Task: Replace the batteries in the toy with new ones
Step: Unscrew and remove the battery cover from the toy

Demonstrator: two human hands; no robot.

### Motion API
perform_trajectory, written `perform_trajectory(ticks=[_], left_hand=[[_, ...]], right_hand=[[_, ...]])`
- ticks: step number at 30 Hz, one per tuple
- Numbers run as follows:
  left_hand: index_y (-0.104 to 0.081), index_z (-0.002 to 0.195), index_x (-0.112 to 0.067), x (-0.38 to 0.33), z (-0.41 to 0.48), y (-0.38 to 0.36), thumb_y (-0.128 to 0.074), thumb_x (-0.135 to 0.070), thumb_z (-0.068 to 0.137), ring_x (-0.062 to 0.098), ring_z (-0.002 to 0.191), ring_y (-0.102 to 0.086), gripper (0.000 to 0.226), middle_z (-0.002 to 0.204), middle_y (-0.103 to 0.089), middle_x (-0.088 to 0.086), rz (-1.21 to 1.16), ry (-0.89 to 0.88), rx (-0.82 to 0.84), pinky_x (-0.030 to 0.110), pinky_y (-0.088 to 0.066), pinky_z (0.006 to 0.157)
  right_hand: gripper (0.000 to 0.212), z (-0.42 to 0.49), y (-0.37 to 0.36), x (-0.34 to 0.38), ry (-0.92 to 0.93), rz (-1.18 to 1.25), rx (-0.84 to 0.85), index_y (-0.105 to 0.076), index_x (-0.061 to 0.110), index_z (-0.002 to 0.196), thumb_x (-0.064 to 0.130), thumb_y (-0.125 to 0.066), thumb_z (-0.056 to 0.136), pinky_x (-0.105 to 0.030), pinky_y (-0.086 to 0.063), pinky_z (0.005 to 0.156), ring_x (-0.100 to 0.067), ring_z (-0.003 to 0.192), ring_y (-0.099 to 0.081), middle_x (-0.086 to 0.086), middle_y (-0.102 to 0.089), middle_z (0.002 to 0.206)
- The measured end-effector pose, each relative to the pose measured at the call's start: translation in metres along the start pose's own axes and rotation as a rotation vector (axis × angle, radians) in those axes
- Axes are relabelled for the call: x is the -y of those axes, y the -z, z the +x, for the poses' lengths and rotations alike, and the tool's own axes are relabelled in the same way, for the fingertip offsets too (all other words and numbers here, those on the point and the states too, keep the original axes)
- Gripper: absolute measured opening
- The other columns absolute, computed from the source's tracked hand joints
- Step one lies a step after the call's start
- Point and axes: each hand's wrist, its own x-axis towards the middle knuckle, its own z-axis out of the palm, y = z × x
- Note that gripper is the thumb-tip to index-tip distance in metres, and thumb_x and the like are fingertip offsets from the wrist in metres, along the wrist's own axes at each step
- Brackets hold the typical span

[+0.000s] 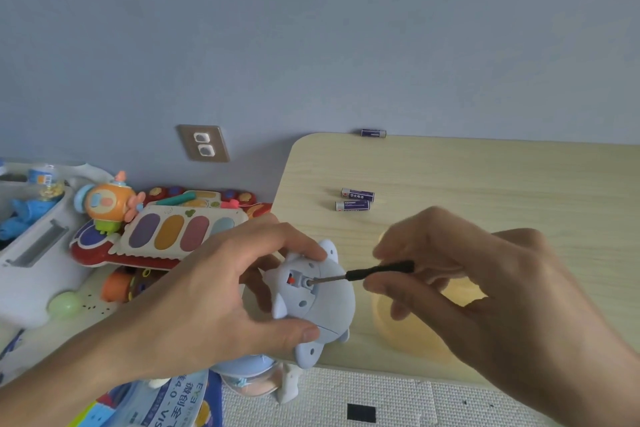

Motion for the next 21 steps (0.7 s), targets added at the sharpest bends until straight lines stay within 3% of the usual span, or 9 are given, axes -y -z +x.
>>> perform_trajectory(ticks=[3, 5, 8, 11, 15, 19, 21], left_hand=[[-0.066, 0.119, -0.050, 0.002, 0.001, -0.002, -0.097, -0.042, 0.066, 0.016, 0.108, -0.073, 0.062, 0.120, -0.066, -0.019, 0.014, -0.019, -0.008, 0.040, -0.063, 0.088], [-0.066, 0.120, -0.049, 0.003, 0.003, -0.004, -0.097, -0.042, 0.066, 0.016, 0.109, -0.072, 0.062, 0.121, -0.067, -0.017, 0.017, -0.028, -0.023, 0.041, -0.062, 0.090], [-0.067, 0.118, -0.049, 0.005, 0.005, -0.004, -0.098, -0.041, 0.066, 0.016, 0.106, -0.074, 0.061, 0.120, -0.068, -0.019, 0.004, -0.022, -0.045, 0.041, -0.063, 0.086], [-0.066, 0.117, -0.050, 0.007, 0.007, -0.003, -0.097, -0.042, 0.065, 0.016, 0.105, -0.076, 0.061, 0.120, -0.069, -0.020, -0.010, -0.017, -0.048, 0.041, -0.064, 0.085], [-0.066, 0.117, -0.052, 0.007, 0.008, -0.002, -0.093, -0.053, 0.064, 0.012, 0.108, -0.073, 0.060, 0.123, -0.067, -0.021, 0.022, -0.039, -0.052, 0.035, -0.063, 0.088], [-0.066, 0.117, -0.051, 0.003, 0.009, -0.005, -0.095, -0.051, 0.066, 0.010, 0.110, -0.070, 0.058, 0.125, -0.064, -0.021, 0.055, -0.069, -0.050, 0.026, -0.059, 0.086], [-0.066, 0.116, -0.051, 0.003, 0.010, -0.006, -0.095, -0.050, 0.066, 0.009, 0.109, -0.070, 0.058, 0.124, -0.064, -0.020, 0.065, -0.079, -0.061, 0.024, -0.058, 0.085]], right_hand=[[0.028, 0.001, -0.002, 0.004, -0.022, 0.066, -0.093, -0.067, 0.026, 0.073, 0.050, -0.070, 0.088, -0.018, -0.047, 0.041, -0.011, 0.042, -0.062, 0.004, -0.067, 0.053], [0.028, 0.001, -0.011, -0.003, -0.074, 0.078, -0.150, -0.067, 0.026, 0.077, 0.051, -0.071, 0.088, -0.017, -0.046, 0.042, -0.010, 0.040, -0.059, 0.005, -0.065, 0.052], [0.023, 0.001, -0.015, -0.005, -0.155, 0.182, -0.157, -0.064, 0.029, 0.085, 0.050, -0.074, 0.088, -0.020, -0.051, 0.046, -0.010, 0.044, -0.065, 0.008, -0.069, 0.059], [0.006, -0.001, -0.010, -0.008, -0.146, 0.212, -0.066, -0.069, 0.031, 0.096, 0.037, -0.069, 0.093, -0.024, -0.058, 0.055, -0.010, 0.063, -0.076, 0.012, -0.076, 0.077], [0.023, -0.002, 0.001, -0.010, -0.128, 0.146, 0.033, -0.072, 0.031, 0.106, 0.014, -0.059, 0.098, -0.027, -0.059, 0.052, -0.003, 0.072, -0.077, 0.015, -0.079, 0.089], [0.017, 0.001, 0.008, -0.014, -0.173, 0.151, 0.003, -0.078, 0.031, 0.098, 0.021, -0.065, 0.102, -0.028, -0.058, 0.048, -0.009, 0.062, -0.074, 0.010, -0.079, 0.081], [0.017, 0.002, 0.009, -0.015, -0.205, 0.190, -0.014, -0.080, 0.035, 0.096, 0.034, -0.063, 0.094, -0.027, -0.055, 0.046, -0.015, 0.055, -0.070, 0.006, -0.077, 0.071]])
